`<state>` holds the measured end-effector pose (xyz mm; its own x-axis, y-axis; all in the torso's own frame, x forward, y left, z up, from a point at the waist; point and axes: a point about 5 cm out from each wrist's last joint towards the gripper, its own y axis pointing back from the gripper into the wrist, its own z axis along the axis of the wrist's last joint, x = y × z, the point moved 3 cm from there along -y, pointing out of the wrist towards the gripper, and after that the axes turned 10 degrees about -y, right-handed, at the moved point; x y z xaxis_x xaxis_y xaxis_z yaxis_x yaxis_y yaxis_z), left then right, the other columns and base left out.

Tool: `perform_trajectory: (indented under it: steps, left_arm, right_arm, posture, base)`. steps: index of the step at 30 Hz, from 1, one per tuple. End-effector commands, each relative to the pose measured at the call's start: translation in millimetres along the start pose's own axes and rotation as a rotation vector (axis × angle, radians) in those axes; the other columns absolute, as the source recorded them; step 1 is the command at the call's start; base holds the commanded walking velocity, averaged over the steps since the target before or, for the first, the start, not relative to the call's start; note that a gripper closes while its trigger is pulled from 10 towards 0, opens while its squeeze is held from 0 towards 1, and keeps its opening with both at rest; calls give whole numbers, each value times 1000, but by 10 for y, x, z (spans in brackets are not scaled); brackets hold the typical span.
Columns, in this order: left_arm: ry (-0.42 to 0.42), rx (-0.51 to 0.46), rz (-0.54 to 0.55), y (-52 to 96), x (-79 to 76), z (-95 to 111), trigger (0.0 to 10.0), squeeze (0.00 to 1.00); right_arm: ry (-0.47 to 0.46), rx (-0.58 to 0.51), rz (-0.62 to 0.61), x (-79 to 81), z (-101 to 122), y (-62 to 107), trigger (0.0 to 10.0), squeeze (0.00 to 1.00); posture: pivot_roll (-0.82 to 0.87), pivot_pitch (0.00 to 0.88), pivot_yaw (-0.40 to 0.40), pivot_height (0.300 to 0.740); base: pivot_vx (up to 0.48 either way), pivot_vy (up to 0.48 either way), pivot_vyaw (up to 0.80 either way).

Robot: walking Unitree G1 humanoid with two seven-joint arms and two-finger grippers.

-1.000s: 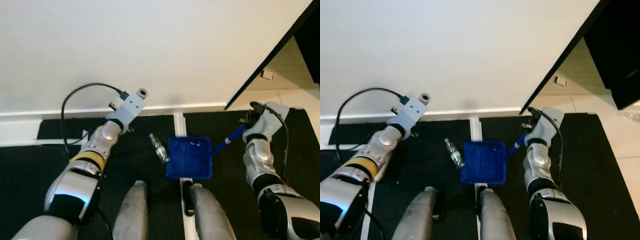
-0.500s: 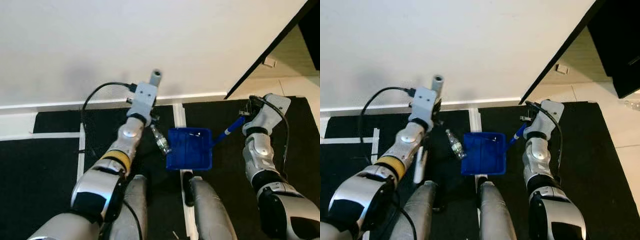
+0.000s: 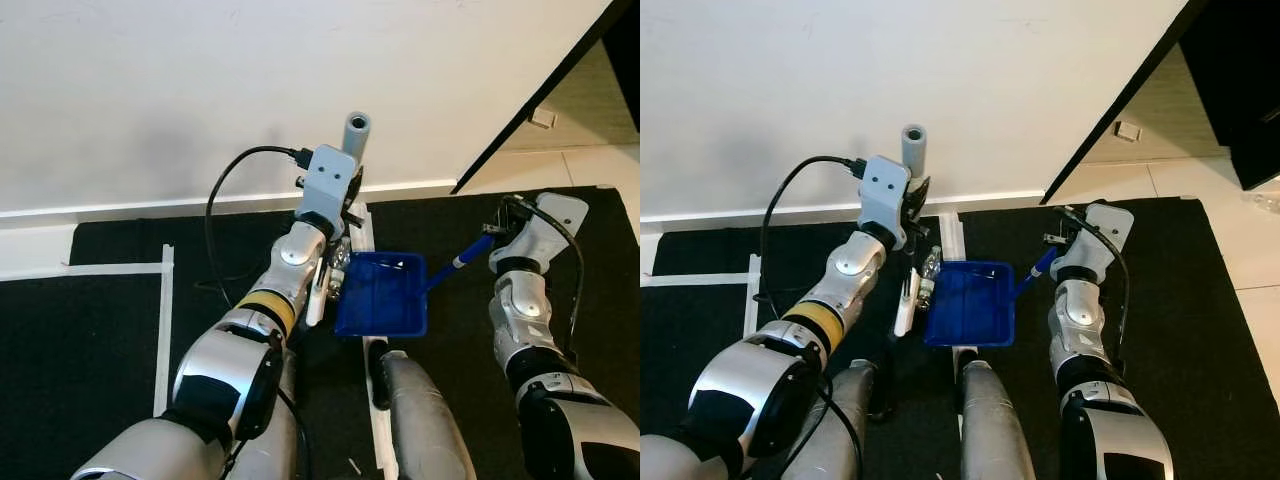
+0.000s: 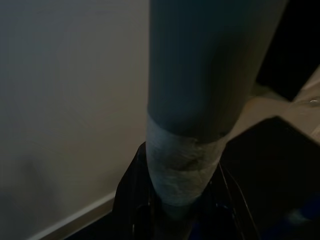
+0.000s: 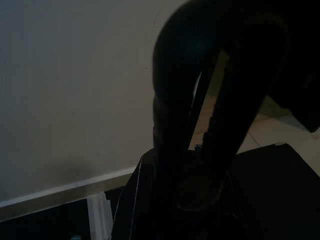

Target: Sweep floor

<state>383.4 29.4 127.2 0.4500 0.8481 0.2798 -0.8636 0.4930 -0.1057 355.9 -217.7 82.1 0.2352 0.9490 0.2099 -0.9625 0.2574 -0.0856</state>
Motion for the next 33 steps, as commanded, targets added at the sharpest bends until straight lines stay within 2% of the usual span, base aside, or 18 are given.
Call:
perform_trajectory:
  steps: [1, 2, 3, 4, 9, 12, 16, 21, 22, 23, 26, 27, 29, 30, 32, 33]
  left_arm:
    - [111, -73, -113, -37, -368, 120, 10000, 0]
    - [111, -73, -113, -37, -368, 120, 10000, 0]
    - [158, -136, -262, -21, -678, 219, 10000, 0]
    - [171, -165, -316, -5, -795, 266, 10000, 0]
    - [188, -207, -364, 11, -924, 341, 10000, 0]
    - [171, -298, -463, 41, -1142, 517, 10000, 0]
    - [143, -331, -499, 68, -1172, 558, 10000, 0]
    - [112, -349, -513, 90, -1115, 553, 10000, 0]
    - [104, -348, -510, 99, -1041, 526, 10000, 0]
    - [104, -348, -510, 99, -1041, 526, 10000, 0]
    - [29, -287, -454, 90, -729, 397, 10000, 0]
    - [29, -287, -454, 90, -729, 397, 10000, 0]
    - [-51, -227, -387, 55, -443, 333, 10000, 0]
    - [-51, -227, -387, 55, -443, 333, 10000, 0]
    - [-120, -178, -292, 40, -22, 312, 10000, 0]
    - [-120, -178, -292, 40, -22, 312, 10000, 0]
  right_arm:
    - [43, 141, -32, -126, -325, 191, 10000, 0]
    - [43, 141, -32, -126, -325, 191, 10000, 0]
    - [40, 145, -29, -108, -330, 189, 10000, 0]
    - [38, 147, -28, -97, -331, 185, 10000, 0]
    - [35, 147, -25, -76, -330, 178, 10000, 0]
    - [28, 154, -20, -29, -332, 159, 10000, 0]
    - [24, 160, -19, -5, -339, 154, 10000, 0]
    - [18, 168, -18, 14, -354, 154, 10000, 0]
    - [7, 177, -23, 18, -368, 157, 10000, 0]
    - [7, 177, -23, 18, -368, 157, 10000, 0]
    - [-70, 202, -71, 0, -393, 143, 10000, 0]
    - [-70, 202, -71, 0, -393, 143, 10000, 0]
    - [-124, 203, -106, -37, -375, 116, 10000, 0]
    - [-124, 203, -106, -37, -375, 116, 10000, 0]
    - [-180, 205, -143, -95, -363, 97, 10000, 0]
    - [-180, 205, -143, -95, -363, 97, 10000, 0]
  posture:
    - [-84, 401, -22, 740]
    - [-84, 401, -22, 740]
    - [-78, 394, -22, 740]
    - [-72, 389, -20, 740]
    - [-69, 387, -19, 740]
    - [-53, 367, -17, 740]
    - [-27, 336, -11, 740]
    - [-11, 321, -8, 740]
    - [20, 280, -4, 740]
    - [20, 280, -4, 740]
    - [63, 216, -10, 740]
    - [63, 216, -10, 740]
    - [85, 172, -23, 740]
    - [85, 172, -23, 740]
    - [106, 137, -34, 740]
    - [106, 137, -34, 740]
  base:
    - [0, 0, 0]
    - [0, 0, 0]
    - [0, 0, 0]
    - [0, 0, 0]
    - [0, 0, 0]
    - [0, 0, 0]
    - [0, 0, 0]
    - [0, 0, 0]
    - [0, 0, 0]
    - [0, 0, 0]
    - [0, 0, 0]
    - [0, 0, 0]
    - [0, 0, 0]
    - [0, 0, 0]
    - [0, 0, 0]
    - [0, 0, 0]
